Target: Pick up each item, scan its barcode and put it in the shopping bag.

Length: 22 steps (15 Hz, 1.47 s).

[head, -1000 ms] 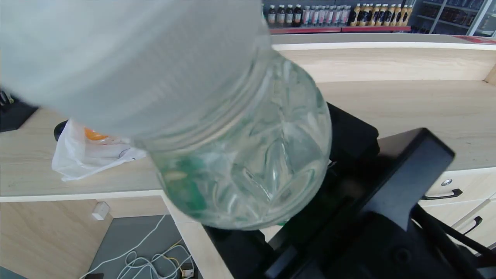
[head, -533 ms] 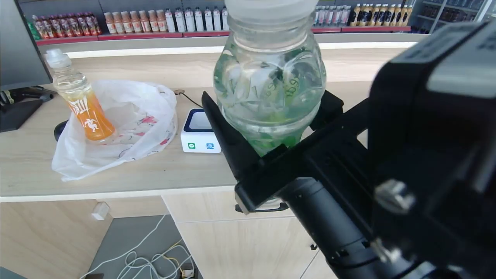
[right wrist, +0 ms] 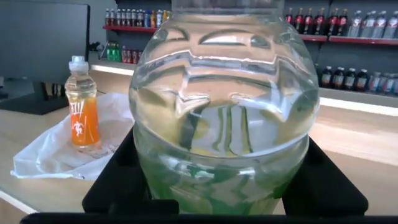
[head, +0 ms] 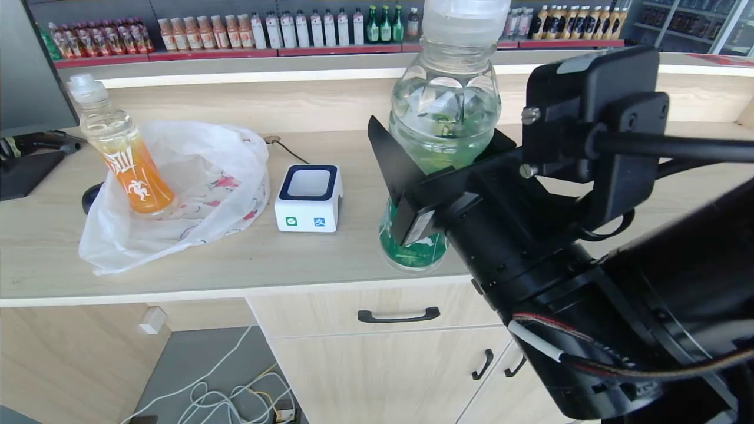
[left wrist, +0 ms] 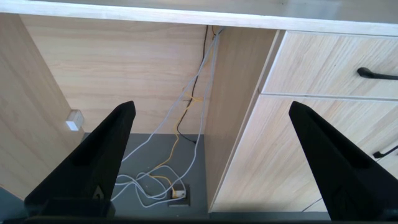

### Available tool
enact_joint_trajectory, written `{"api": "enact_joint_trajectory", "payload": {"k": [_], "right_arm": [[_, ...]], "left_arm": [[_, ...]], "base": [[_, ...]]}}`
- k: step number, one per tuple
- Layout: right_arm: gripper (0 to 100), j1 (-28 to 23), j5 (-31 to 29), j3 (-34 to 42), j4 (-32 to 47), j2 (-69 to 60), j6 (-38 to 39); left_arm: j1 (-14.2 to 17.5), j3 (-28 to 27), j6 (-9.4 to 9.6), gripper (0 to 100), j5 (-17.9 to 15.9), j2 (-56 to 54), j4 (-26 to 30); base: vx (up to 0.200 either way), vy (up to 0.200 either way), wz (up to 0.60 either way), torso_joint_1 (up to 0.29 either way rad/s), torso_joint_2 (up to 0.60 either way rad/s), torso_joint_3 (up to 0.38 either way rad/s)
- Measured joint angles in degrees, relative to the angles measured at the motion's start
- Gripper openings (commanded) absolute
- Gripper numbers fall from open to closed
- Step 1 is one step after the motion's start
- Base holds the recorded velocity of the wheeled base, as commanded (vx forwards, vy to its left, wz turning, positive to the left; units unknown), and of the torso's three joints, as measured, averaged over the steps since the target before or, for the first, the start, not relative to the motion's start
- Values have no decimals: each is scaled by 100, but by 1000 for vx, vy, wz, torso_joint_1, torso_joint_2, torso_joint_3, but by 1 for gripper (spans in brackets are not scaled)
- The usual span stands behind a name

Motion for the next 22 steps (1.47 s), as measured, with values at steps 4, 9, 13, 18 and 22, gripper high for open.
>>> {"api": "enact_joint_trajectory", "payload": {"k": [4,9,13,18,22], "right_arm": [[0,-254,-30,-146,0,154,719],[0,-642,-6,-174,-29,256,1684],[0,-657,20,-480,-95,432,1891],[0,-769,156,-618,-79,484,2438],[0,-836,183,-868,-90,540,2610]], "left_arm": [[0,0,2,100,0,0,0],[0,0,2,100,0,0,0],[0,0,2,100,0,0,0],[0,0,10,100,0,0,0],[-7,0,63,100,0,0,2]], "base": [[0,0,0,0,0,0],[0,0,0,0,0,0],[0,0,0,0,0,0],[0,0,0,0,0,0],[0,0,0,0,0,0]]}}
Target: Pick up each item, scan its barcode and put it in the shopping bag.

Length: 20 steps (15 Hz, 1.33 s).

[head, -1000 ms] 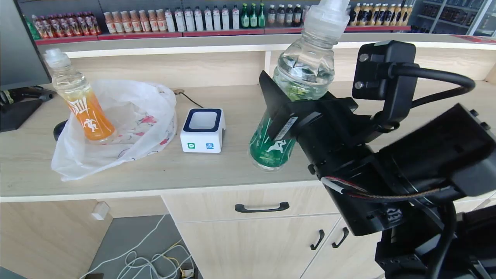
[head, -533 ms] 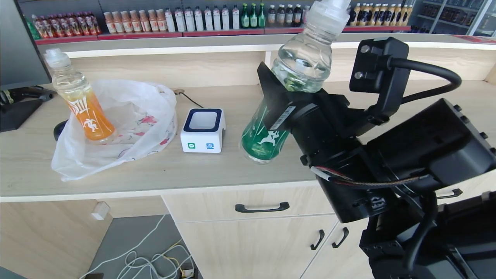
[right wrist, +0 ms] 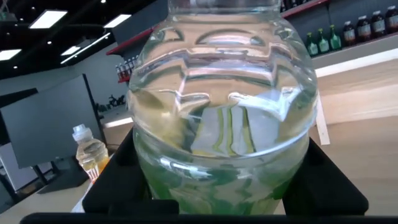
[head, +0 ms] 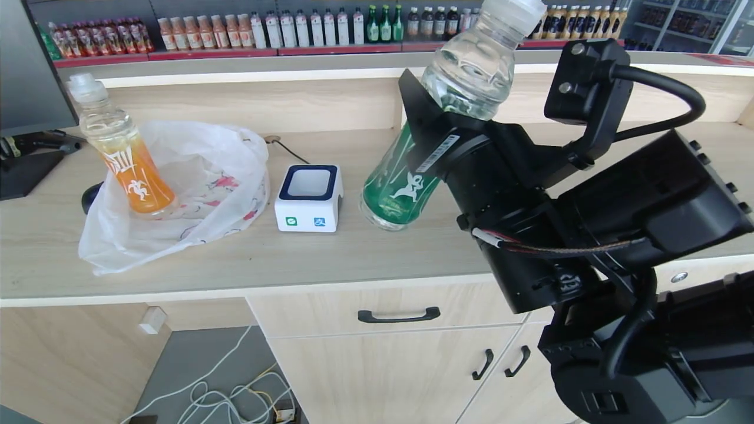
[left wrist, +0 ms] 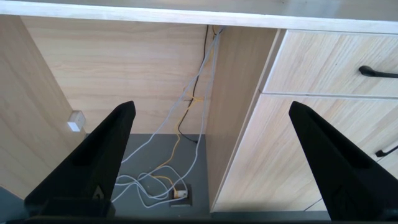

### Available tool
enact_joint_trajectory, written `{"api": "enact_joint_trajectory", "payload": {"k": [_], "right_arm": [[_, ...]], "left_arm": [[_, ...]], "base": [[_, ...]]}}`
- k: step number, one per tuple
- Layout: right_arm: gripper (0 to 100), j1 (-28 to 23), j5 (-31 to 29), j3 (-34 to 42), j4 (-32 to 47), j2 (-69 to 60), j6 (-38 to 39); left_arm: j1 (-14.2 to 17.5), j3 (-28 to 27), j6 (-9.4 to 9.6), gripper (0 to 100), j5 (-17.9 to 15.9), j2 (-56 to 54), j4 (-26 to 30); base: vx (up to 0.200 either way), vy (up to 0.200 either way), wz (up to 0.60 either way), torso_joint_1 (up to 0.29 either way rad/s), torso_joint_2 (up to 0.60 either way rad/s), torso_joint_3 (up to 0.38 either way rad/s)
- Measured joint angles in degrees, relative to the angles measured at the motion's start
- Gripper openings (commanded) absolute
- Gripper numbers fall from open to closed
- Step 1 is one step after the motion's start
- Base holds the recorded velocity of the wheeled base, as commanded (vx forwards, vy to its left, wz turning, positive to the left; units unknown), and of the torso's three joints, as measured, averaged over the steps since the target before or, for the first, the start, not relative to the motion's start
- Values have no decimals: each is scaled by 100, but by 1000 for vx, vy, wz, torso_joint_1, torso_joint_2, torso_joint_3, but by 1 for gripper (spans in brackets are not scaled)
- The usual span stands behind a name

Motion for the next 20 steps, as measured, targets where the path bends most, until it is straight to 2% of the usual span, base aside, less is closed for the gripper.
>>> {"api": "enact_joint_trajectory", "payload": {"k": [7,17,20], "right_arm": [[0,-13,-7,-141,-38,-56,13],[0,-7,2,146,-7,-257,13],[0,-11,0,245,0,-299,13]], "left_arm": [[11,0,-34,100,0,0,5],[7,0,-63,100,0,0,7],[7,0,-43,100,0,0,7]], "base": [[0,200,0,4,2,2],[0,200,0,3,2,3],[0,0,0,0,0,0]]}}
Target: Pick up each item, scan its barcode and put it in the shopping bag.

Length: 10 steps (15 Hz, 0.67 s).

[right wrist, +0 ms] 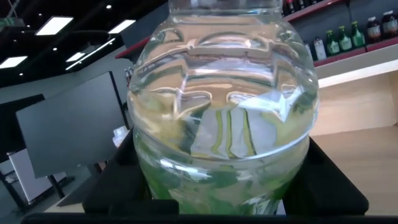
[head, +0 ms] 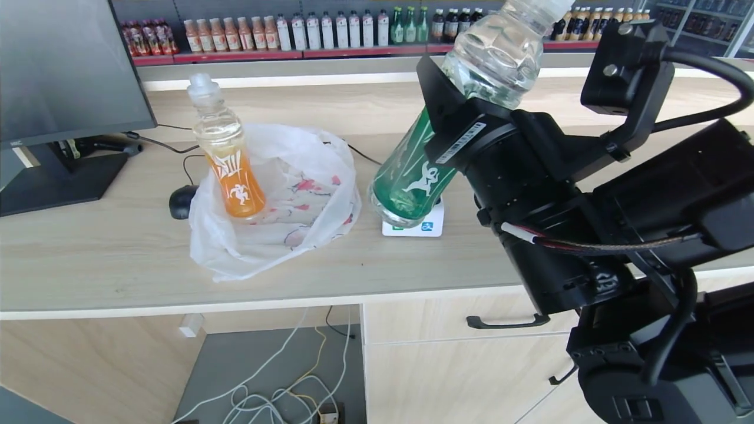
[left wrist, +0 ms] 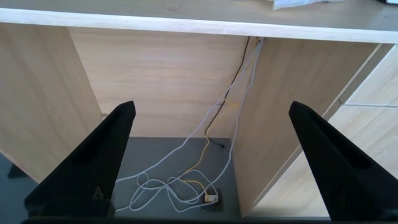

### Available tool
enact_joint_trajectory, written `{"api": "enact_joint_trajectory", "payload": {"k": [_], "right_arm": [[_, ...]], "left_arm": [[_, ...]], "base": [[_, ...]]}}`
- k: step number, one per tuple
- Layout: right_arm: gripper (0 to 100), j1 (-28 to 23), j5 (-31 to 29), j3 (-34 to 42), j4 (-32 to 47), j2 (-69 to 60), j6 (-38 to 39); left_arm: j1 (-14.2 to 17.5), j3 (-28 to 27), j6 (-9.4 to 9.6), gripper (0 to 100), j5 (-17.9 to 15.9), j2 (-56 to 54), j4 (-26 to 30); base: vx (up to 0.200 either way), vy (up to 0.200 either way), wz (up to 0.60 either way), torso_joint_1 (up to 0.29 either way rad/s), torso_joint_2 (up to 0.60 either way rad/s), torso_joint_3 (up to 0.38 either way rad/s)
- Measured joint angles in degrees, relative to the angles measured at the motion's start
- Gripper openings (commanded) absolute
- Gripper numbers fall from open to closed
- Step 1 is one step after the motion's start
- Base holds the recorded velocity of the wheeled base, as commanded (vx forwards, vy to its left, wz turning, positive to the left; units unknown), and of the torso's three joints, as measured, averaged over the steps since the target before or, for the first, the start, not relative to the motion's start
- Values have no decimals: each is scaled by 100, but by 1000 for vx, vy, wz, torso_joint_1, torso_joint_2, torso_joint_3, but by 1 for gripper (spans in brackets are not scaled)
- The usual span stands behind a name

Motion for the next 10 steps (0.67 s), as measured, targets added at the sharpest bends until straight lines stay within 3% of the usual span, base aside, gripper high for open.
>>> {"api": "enact_joint_trajectory", "payload": {"k": [6,10], "right_arm": [[0,-101,11,146,-13,-66,224],[0,-391,127,-216,1083,-93,728]], "left_arm": [[2,0,0,100,2,0,0],[0,0,-2,100,0,0,-2]], "base": [[0,0,0,0,0,0],[0,0,0,0,0,0]]}}
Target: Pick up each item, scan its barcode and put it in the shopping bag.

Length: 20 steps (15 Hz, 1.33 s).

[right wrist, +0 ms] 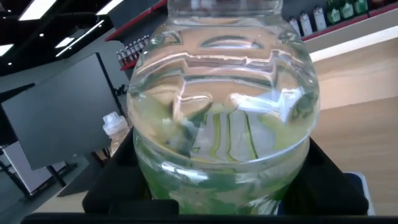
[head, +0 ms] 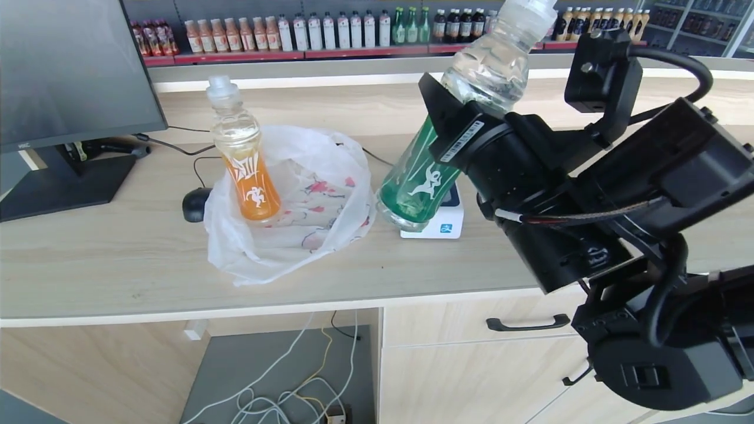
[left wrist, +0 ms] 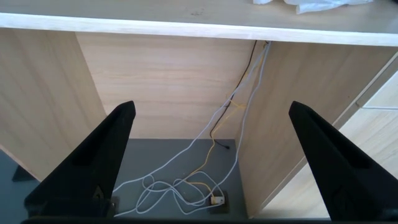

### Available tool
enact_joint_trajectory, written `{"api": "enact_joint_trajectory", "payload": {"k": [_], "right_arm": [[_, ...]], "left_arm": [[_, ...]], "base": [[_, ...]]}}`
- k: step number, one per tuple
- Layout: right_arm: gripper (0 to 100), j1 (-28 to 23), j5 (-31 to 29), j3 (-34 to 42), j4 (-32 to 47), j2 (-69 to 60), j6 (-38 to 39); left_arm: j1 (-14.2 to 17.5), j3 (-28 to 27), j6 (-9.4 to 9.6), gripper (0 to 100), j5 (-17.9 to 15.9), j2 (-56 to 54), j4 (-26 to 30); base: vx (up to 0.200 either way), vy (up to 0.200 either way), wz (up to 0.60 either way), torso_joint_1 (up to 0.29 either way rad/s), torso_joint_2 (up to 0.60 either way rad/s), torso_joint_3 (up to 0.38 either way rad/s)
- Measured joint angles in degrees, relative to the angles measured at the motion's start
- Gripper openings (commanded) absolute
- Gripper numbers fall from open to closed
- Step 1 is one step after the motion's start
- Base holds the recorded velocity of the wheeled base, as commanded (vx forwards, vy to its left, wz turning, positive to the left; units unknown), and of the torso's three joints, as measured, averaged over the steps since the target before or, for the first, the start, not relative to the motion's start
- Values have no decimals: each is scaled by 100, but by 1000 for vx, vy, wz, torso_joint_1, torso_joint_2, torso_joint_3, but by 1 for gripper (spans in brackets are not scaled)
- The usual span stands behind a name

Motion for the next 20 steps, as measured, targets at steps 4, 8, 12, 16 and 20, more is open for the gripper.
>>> {"api": "enact_joint_trajectory", "payload": {"k": [4,8,12,16,20], "right_arm": [[0,-411,260,-936,1093,99,617],[0,-868,402,-2199,1642,556,1619],[0,-1074,405,-2687,1959,844,2732],[0,-1248,260,-2706,2071,947,3699],[0,-1441,73,-2392,2066,962,4429]], "left_arm": [[0,0,2,100,0,0,-2],[0,0,0,100,0,0,0],[0,0,0,100,0,0,0],[0,0,2,100,2,0,0],[0,0,2,100,0,0,0]], "base": [[0,0,0,0,0,0],[0,0,0,0,0,0],[0,0,0,0,0,0],[0,0,0,0,0,0],[0,0,0,0,0,0]]}}
